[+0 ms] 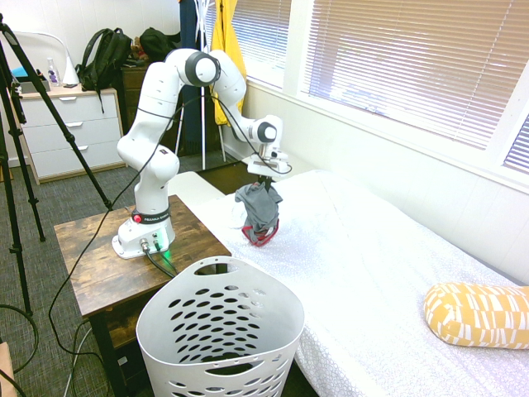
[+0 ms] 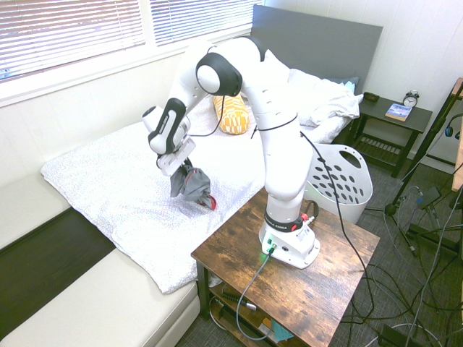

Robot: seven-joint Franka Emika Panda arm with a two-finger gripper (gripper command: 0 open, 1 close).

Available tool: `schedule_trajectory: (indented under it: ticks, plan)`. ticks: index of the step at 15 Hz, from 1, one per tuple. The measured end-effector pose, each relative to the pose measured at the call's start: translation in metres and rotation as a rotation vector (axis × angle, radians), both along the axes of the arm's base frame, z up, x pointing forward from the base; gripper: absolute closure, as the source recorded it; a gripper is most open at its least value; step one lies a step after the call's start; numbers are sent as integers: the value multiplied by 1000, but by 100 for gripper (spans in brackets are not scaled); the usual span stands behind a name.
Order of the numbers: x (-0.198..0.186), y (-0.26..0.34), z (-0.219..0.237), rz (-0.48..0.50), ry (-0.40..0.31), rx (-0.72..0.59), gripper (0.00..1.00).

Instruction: Put my clothes in the laundry bag

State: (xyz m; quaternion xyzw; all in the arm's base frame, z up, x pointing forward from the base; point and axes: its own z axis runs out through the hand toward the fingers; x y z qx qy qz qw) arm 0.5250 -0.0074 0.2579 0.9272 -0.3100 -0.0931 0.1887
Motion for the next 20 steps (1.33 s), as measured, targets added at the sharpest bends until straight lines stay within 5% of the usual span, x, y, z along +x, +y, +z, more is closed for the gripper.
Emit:
schedule_trajectory:
  ticks: [6, 11, 13, 17, 20]
  plan:
    - [-43, -86, 227, -10, 12, -149, 100]
    - [-138, -179, 304, 34, 310, -272, 100]
    - [-177, -220, 292, 13, 433, -289, 100]
    - [-277, -298, 188, -35, 697, -277, 100]
    - [-357, -338, 106, -92, 760, -273, 100]
